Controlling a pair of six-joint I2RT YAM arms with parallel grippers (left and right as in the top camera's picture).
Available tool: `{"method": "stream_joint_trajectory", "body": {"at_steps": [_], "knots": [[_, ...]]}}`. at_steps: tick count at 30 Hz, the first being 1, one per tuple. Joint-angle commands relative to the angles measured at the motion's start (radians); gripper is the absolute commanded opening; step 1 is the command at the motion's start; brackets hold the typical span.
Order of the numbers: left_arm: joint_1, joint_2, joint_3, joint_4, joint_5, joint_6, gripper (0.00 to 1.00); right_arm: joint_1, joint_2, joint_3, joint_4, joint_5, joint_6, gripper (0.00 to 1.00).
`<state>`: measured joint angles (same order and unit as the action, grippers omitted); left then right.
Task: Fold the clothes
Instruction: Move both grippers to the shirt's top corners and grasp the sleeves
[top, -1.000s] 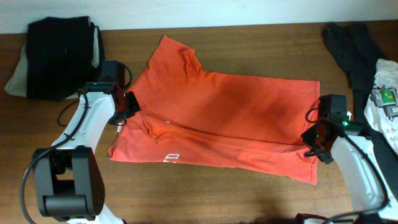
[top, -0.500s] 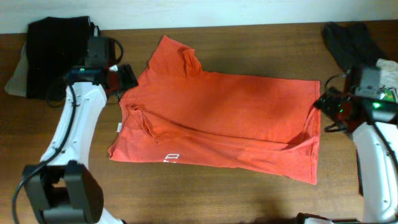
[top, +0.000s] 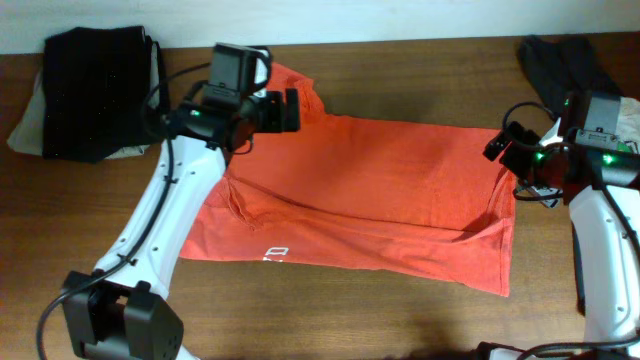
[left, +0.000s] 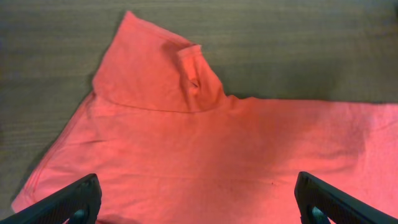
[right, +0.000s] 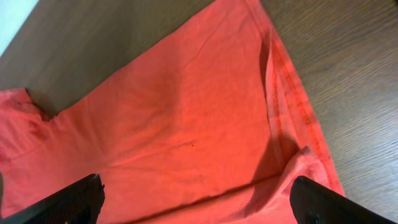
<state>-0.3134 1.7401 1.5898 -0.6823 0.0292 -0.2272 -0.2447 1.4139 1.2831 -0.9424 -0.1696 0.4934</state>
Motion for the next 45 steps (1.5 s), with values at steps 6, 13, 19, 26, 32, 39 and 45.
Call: {"method": "stream_joint_trajectory", "body": {"at_steps": [6,13,19,26,32,39,45], "knots": [[-0.003,0.136,0.010,0.052,-0.051,0.043,0.99,-0.003,0.003,0.006,0.002,-0.030,-0.036,0.99],[-0.019,0.329,0.196,-0.025,-0.039,0.151,0.98,-0.003,0.037,-0.066,0.018,-0.029,-0.071,0.99],[-0.024,0.518,0.453,-0.088,-0.040,0.188,0.98,-0.003,0.156,-0.115,0.018,-0.030,-0.071,0.99],[-0.026,0.621,0.481,0.021,-0.042,0.191,0.98,-0.003,0.247,-0.115,0.008,-0.030,-0.071,0.99],[-0.026,0.701,0.481,0.151,-0.053,0.190,0.98,-0.003,0.248,-0.115,-0.009,-0.030,-0.093,0.99],[-0.026,0.752,0.481,0.238,-0.068,0.190,0.89,-0.003,0.248,-0.115,-0.036,-0.030,-0.098,0.99],[-0.026,0.774,0.481,0.260,-0.068,0.174,0.72,-0.003,0.248,-0.115,-0.037,-0.030,-0.097,0.99]]}}
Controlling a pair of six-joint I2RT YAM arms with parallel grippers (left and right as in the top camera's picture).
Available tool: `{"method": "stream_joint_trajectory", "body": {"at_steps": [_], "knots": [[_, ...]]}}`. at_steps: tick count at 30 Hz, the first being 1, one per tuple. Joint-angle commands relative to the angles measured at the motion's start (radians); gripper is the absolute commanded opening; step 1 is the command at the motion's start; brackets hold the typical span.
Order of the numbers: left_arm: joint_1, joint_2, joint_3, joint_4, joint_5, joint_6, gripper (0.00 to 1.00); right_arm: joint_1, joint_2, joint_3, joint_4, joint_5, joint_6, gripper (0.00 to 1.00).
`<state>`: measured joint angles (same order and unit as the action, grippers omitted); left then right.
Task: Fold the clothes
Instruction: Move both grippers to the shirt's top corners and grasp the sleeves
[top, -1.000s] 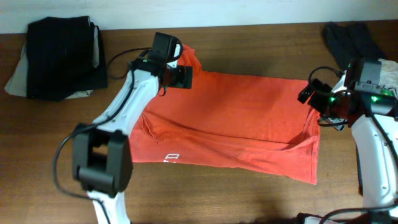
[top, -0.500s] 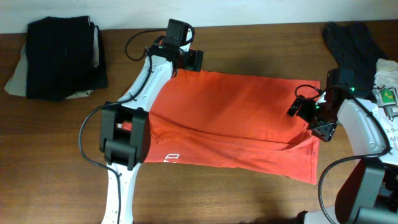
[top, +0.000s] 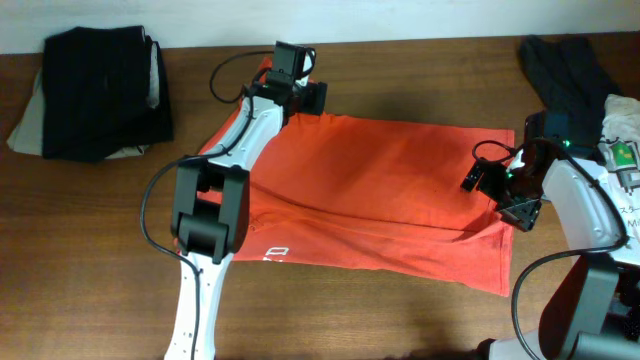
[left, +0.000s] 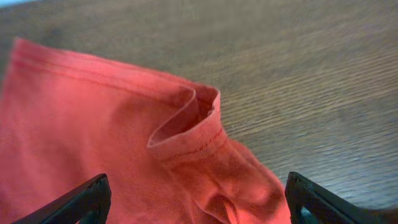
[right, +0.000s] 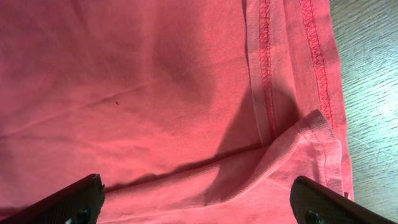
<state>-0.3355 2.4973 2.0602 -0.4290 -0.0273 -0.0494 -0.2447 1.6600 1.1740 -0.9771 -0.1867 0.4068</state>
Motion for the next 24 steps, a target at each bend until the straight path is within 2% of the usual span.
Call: {"method": "stream_joint_trajectory", "body": {"at_steps": [1,5,8,10,16,17,20,24], "knots": [[-0.004,0.017,0.011,0.007,-0.011,-0.013,0.67,-0.003,0.002,-0.006,-0.002,-0.013,-0.011,0.99],[-0.004,0.021,0.011,0.016,-0.011,-0.017,0.66,-0.003,0.002,-0.006,-0.002,-0.013,-0.010,0.99],[-0.004,0.021,0.011,0.023,-0.011,-0.017,0.51,-0.003,0.002,-0.006,-0.001,-0.013,-0.010,1.00],[-0.004,0.021,0.011,0.024,-0.015,-0.017,0.38,-0.003,0.000,-0.006,0.016,-0.013,-0.006,0.94],[-0.002,0.021,0.011,0.024,-0.022,-0.017,0.33,-0.005,-0.087,-0.002,0.115,-0.012,0.012,0.94],[-0.002,0.021,0.011,0.023,-0.022,-0.017,0.33,-0.005,-0.109,-0.001,0.150,-0.012,0.011,0.99],[-0.002,0.021,0.011,0.018,-0.022,-0.017,0.33,-0.006,-0.146,-0.001,0.280,-0.011,0.007,0.99],[-0.002,0.021,0.011,0.017,-0.022,-0.017,0.33,-0.013,-0.136,-0.001,0.467,-0.011,-0.137,0.99]]}}
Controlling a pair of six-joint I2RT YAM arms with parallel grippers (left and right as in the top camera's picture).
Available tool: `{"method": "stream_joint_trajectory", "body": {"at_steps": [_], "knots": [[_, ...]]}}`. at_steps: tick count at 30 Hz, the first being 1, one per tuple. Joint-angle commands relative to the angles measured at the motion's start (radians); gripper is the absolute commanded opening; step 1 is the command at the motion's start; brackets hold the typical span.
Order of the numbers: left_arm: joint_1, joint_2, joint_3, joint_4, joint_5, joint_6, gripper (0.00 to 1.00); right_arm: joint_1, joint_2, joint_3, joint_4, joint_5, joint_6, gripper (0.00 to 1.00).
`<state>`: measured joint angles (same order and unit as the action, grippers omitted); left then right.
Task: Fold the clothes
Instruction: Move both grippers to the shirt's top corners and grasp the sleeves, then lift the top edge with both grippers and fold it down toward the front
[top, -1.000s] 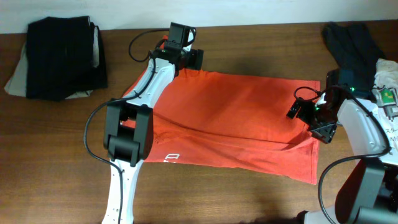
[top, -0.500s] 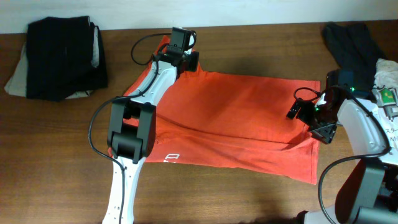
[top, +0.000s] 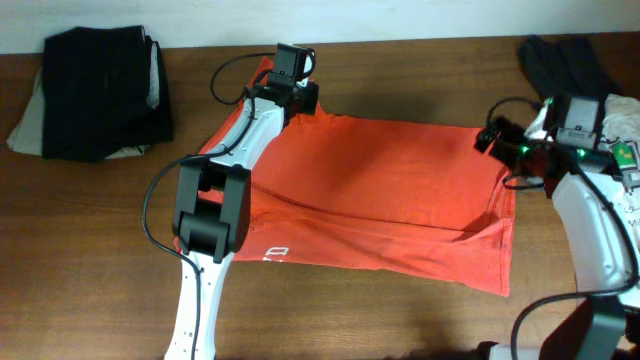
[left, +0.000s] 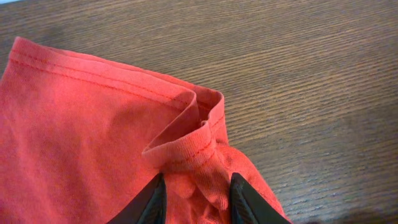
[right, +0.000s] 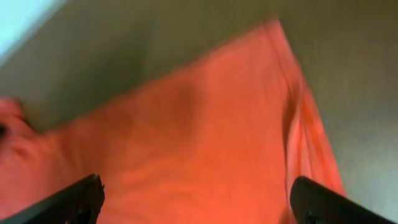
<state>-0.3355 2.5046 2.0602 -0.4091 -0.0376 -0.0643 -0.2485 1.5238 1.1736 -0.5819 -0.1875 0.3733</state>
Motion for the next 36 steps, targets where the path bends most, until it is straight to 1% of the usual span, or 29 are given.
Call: {"method": "stream_joint_trajectory", "body": {"at_steps": [1,2,4,5,8,10,11,18,21,23,26,36], "knots": [[-0.002,0.013,0.011,-0.003,-0.011,-0.002,0.33,-0.009,0.017,-0.001,0.121,-0.002,-0.108,0.99],[-0.002,0.013,0.011,-0.003,-0.011,-0.002,0.33,-0.009,0.031,0.000,0.146,0.010,-0.108,0.99],[-0.003,0.013,0.010,-0.003,-0.010,-0.002,0.29,-0.009,0.063,0.006,0.174,0.084,-0.108,0.99],[-0.003,0.013,0.010,-0.003,-0.008,-0.002,0.28,-0.009,0.105,0.014,0.201,0.187,-0.156,0.99],[-0.003,0.013,0.010,-0.004,-0.008,-0.002,0.28,-0.009,0.153,0.037,0.203,0.306,-0.214,0.99],[-0.003,0.013,0.010,-0.007,-0.008,-0.002,0.28,-0.010,0.203,0.060,0.203,0.344,-0.249,0.99],[-0.003,0.013,0.010,-0.010,-0.008,-0.002,0.28,-0.010,0.235,0.078,0.196,0.348,-0.267,0.99],[-0.003,0.015,0.009,-0.033,-0.007,-0.002,0.28,-0.016,0.458,0.255,0.146,0.356,-0.269,0.99],[-0.003,0.015,0.009,-0.032,-0.007,-0.002,0.28,-0.016,0.508,0.285,0.124,0.353,-0.269,0.99],[-0.003,0.016,0.009,-0.033,-0.007,-0.002,0.28,-0.014,0.532,0.286,0.124,0.353,-0.268,1.00],[-0.003,0.016,0.009,-0.033,-0.007,-0.002,0.28,-0.014,0.552,0.285,0.116,0.340,-0.268,0.97],[-0.003,0.016,0.009,-0.033,-0.007,-0.002,0.28,-0.014,0.617,0.285,0.120,0.266,-0.265,0.96]]}}
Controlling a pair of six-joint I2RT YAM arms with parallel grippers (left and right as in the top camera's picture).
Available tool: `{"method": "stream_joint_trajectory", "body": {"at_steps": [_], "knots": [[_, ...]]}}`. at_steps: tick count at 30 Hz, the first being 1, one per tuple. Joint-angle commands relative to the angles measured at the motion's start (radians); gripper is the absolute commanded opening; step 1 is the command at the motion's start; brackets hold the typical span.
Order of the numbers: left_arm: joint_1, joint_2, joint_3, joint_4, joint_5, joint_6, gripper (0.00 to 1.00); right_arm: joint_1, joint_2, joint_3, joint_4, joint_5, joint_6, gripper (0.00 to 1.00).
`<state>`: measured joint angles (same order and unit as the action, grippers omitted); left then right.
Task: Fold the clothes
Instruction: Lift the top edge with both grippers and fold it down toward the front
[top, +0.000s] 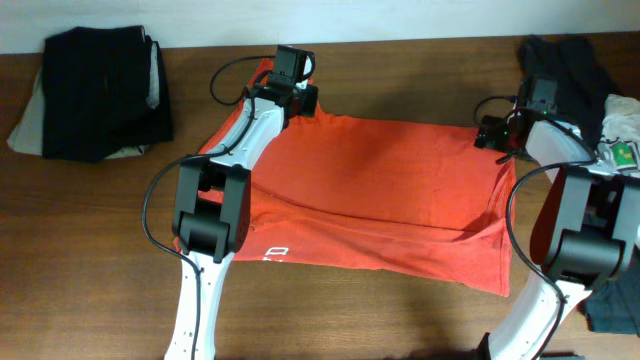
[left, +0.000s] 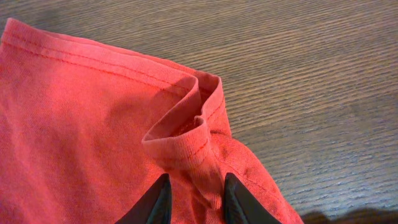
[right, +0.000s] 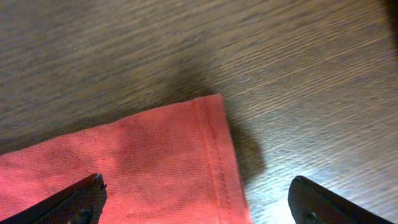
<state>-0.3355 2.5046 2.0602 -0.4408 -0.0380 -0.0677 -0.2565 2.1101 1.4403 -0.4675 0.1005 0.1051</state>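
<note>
A red shirt (top: 380, 190) lies spread flat on the wooden table, its near edge folded over. At the far left corner my left gripper (top: 300, 100) is down on the cloth. In the left wrist view it (left: 194, 202) is shut on a bunched fold of the shirt's hem (left: 186, 140). My right gripper (top: 492, 135) hovers at the shirt's far right corner. In the right wrist view it (right: 199, 202) is open wide, and the corner's stitched hem (right: 214, 155) lies between its fingers, untouched.
A stack of black and beige clothes (top: 95, 90) sits at the far left of the table. Dark garments (top: 560, 60) and a white item (top: 625, 120) lie at the far right. Bare wood (top: 400, 70) runs behind the shirt.
My right gripper has moved from higher over the shirt's right side down to its far right corner, still open. My left gripper stays shut on the fold at the far left corner.
Both grippers first hung open above the shirt, left over the far left sleeve, right over the right edge. Then both were low on the cloth, still open. Then the left was shut on the fold and the right was raised. Now the right is low over the far right corner.
</note>
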Motion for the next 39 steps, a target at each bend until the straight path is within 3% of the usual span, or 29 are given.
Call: {"method": "stream_joint_trajectory", "body": {"at_steps": [1,14,20,21,23,27,34,39], "knots": [[-0.003,0.016,0.009,-0.002,-0.006,0.001,0.28,-0.006,0.037,0.019,0.011,-0.023,0.004,0.95],[-0.003,0.016,0.009,-0.008,-0.003,0.001,0.28,-0.004,0.054,0.018,0.075,-0.053,0.007,0.70],[-0.003,0.016,0.009,-0.017,-0.003,0.002,0.28,-0.004,0.055,0.019,0.080,-0.051,0.008,0.36],[-0.003,0.016,0.009,-0.018,-0.004,0.002,0.25,-0.006,0.054,0.019,0.082,-0.051,0.008,0.28],[-0.002,0.016,0.009,-0.016,-0.004,0.002,0.03,-0.008,0.050,0.019,0.082,-0.028,0.049,0.18],[0.010,-0.031,0.011,-0.046,-0.004,0.002,0.01,-0.020,0.002,0.019,0.074,-0.013,0.137,0.04],[0.044,-0.180,0.011,-0.207,-0.011,0.017,0.01,-0.032,-0.166,0.019,-0.047,-0.013,0.180,0.04],[0.048,-0.277,0.011,-0.350,-0.011,0.016,0.01,-0.032,-0.290,0.019,-0.216,-0.013,0.298,0.04]]}}
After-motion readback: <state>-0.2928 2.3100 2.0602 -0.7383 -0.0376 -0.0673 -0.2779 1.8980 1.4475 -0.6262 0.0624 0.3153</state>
